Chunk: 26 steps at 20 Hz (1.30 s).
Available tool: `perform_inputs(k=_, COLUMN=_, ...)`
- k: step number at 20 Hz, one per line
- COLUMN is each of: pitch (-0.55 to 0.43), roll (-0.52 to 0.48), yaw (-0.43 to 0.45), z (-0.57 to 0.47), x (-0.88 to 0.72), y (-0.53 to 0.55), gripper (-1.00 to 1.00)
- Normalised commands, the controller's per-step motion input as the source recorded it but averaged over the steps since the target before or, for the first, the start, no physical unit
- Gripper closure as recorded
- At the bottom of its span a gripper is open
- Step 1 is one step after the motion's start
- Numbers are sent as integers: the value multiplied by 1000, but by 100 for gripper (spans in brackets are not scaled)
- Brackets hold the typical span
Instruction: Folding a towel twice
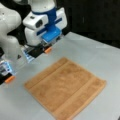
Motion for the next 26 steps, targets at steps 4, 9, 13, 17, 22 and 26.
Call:
perform_inputs(k=4, pitch=334, roll=21, yaw=178, z=12, x=11, y=13, gripper=-100)
perform_inputs(k=9, pitch=330, roll=-3, yaw=104, z=78, x=150, y=50, gripper=-100)
perform_inputs(k=13, pitch=237, roll=-54, yaw=37, z=117, x=261, y=71, gripper=-100)
perform_inputs(k=17, pitch=179, roll=-76, yaw=-37, z=106, x=313, y=127, gripper=-100)
perform_inputs(k=22, pitch=153, roll=-115, yaw=-163, z=76, x=384, y=190, gripper=-100)
perform_inputs(k=26, pitch=182, roll=-160, yaw=-252, z=23, x=499, y=296, gripper=-100)
